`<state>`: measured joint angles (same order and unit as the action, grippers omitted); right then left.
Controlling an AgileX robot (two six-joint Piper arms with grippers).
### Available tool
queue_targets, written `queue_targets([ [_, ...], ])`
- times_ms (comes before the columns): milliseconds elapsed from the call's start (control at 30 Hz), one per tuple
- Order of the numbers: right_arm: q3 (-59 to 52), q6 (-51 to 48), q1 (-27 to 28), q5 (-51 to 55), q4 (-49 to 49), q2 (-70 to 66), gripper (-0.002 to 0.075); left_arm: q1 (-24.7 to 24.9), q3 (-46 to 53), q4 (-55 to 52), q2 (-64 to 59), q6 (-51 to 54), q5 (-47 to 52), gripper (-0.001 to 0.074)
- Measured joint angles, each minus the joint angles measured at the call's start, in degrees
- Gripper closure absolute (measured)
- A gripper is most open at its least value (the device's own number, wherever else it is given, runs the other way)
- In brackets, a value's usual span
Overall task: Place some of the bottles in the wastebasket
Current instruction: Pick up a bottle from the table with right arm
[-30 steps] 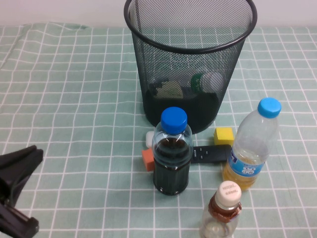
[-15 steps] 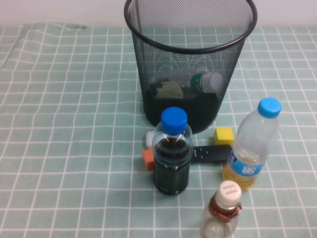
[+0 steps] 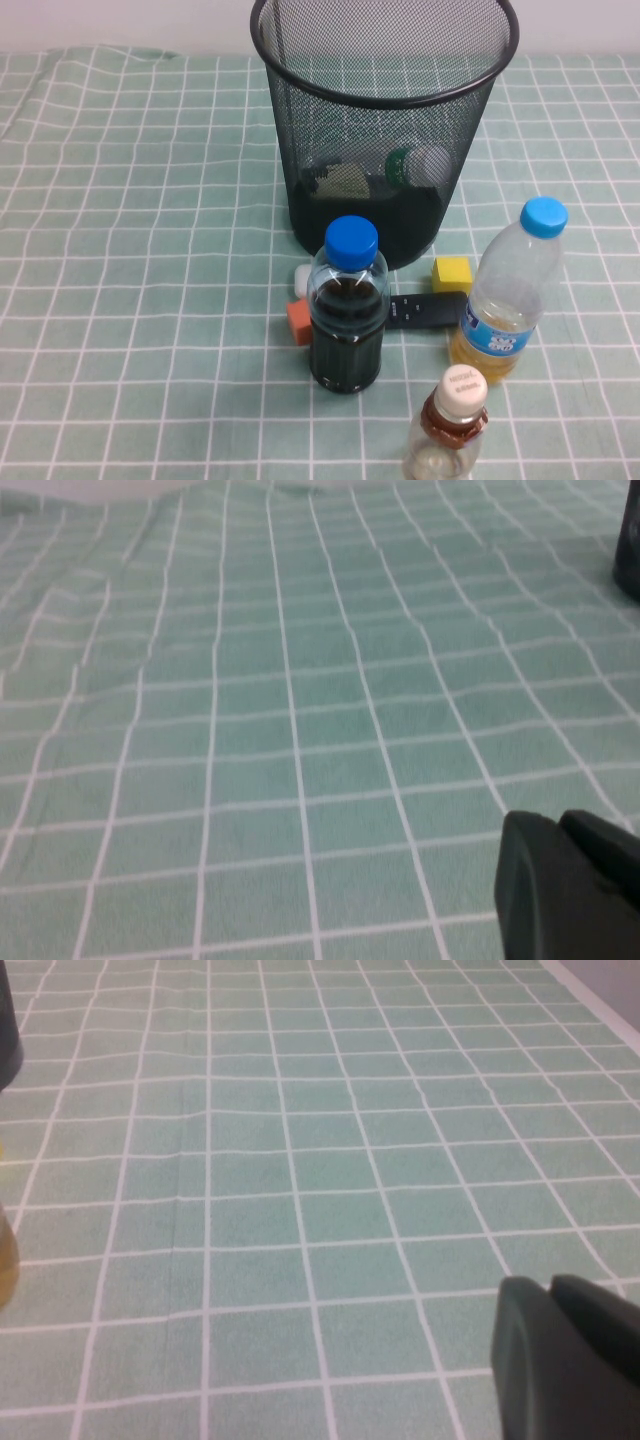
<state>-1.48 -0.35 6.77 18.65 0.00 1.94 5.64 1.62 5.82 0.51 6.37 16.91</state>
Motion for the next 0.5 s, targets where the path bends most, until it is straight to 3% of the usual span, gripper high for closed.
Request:
queue_targets([
  [500, 0.0, 0.0, 0.0, 0.0, 0.0, 0.0, 0.0733, 0.0, 0.0, -0.8, 0.0, -0.5, 3.1, 0.0736],
])
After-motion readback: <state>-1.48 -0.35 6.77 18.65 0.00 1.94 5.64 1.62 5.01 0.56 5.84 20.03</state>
